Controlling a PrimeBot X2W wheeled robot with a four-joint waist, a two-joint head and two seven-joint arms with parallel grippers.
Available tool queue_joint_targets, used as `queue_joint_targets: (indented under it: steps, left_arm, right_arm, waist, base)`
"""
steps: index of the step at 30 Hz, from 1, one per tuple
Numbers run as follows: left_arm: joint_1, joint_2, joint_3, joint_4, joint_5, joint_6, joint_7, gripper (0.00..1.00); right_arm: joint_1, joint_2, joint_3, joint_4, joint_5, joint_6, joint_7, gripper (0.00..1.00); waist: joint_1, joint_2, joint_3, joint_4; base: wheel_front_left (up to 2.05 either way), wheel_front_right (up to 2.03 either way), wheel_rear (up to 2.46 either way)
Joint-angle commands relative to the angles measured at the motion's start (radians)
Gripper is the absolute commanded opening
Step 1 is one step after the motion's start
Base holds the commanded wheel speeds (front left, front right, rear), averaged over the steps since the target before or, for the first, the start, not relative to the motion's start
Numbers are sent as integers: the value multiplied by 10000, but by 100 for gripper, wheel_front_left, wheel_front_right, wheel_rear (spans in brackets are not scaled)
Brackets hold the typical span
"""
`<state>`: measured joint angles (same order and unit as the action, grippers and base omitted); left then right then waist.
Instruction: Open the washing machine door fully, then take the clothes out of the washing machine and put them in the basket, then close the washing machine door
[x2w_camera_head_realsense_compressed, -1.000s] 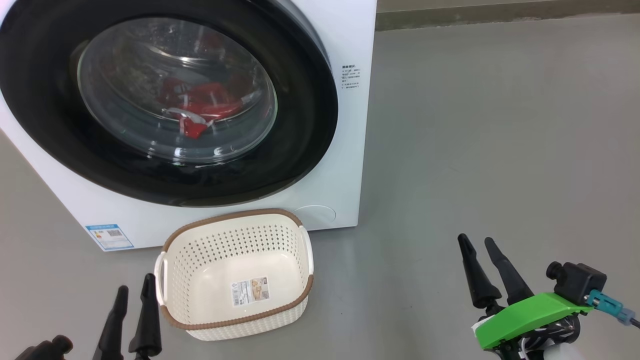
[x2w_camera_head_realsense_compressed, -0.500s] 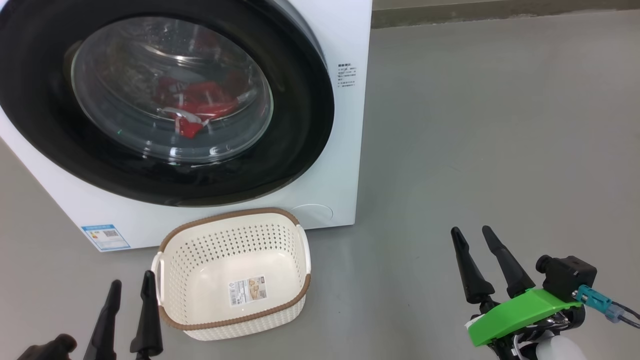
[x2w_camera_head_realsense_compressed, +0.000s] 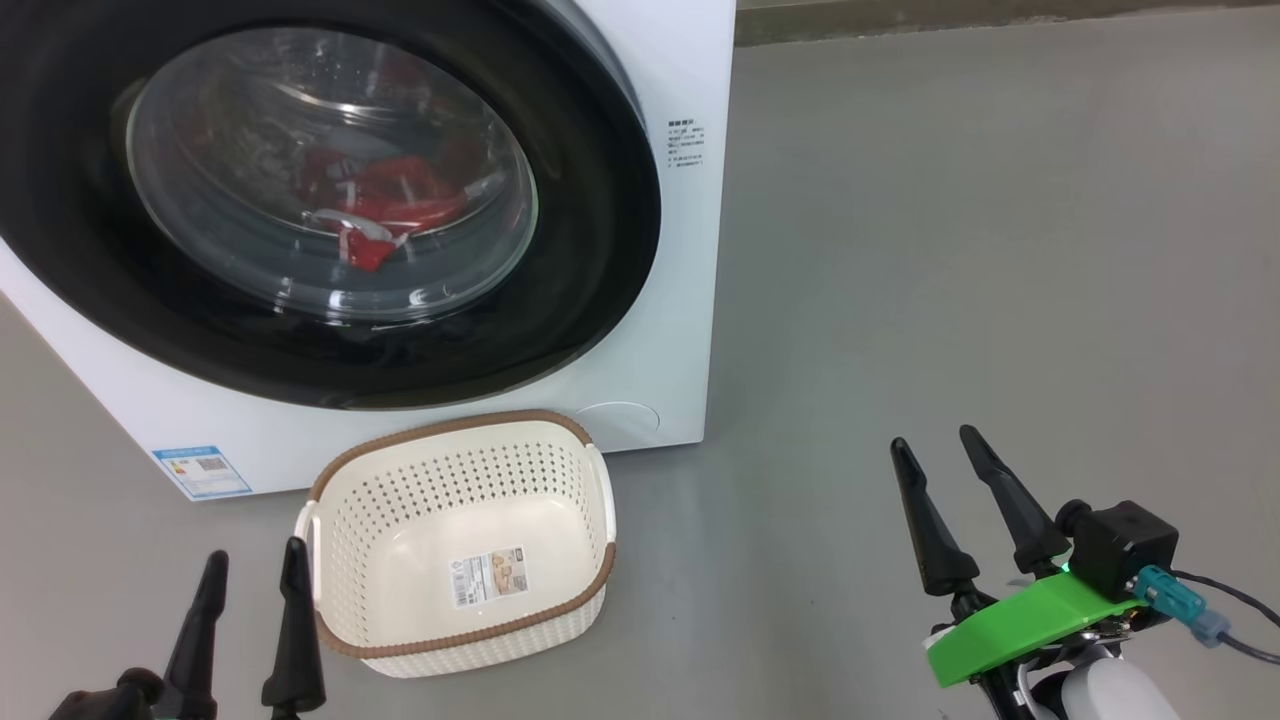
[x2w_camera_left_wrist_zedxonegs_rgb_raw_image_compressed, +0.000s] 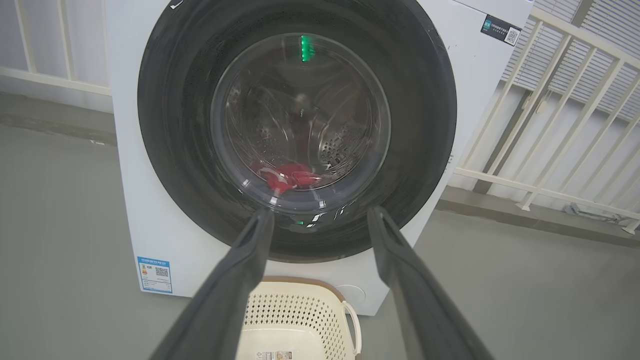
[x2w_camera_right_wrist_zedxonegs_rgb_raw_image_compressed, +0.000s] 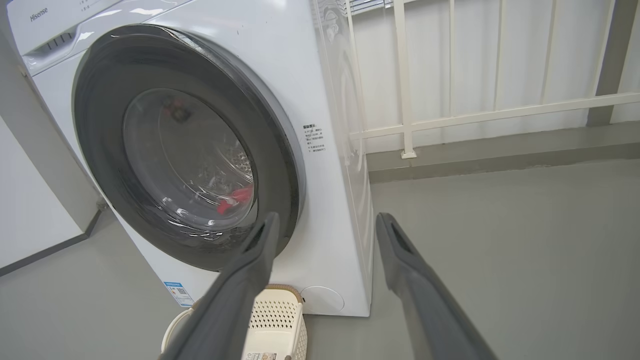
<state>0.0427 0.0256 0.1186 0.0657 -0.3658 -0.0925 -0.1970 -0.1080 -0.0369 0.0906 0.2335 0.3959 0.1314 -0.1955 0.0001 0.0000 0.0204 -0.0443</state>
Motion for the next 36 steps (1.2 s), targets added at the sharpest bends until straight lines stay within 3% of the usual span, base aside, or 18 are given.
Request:
queue_joint_targets:
  steps: [1,17,34,35,36]
  left_arm:
    - [-98,199,262,-365,348,86,-150,100]
    - [-5,247,247,-728,2280,225,-647,100]
    - [32,246,219,-678,2320,237,-648,100]
    - [28,246,215,-674,2337,234,-648,100]
    - [22,246,209,-673,2354,232,-648,100]
  right_arm:
    - [-446,-99,271,-332,-364,-6,-170,100]
    - [-634,-133,572,-508,-2267,-7,-663,100]
    - [-587,-133,601,-397,-2114,-7,-663,98]
    - [-593,-133,595,-371,-1966,-7,-663,58]
    - [-613,-133,594,-334,-1835,-7,-663,45]
  waist:
    - [-1,0,14,-12]
    - [-1,0,68,-42]
    - [-1,0,156,-161]
    - [-1,0,171,-156]
    - [-1,0,187,-146]
  base:
    - [0,0,0]
    - [0,0,0]
    - [0,0,0]
    - [0,0,0]
    - [0,0,0]
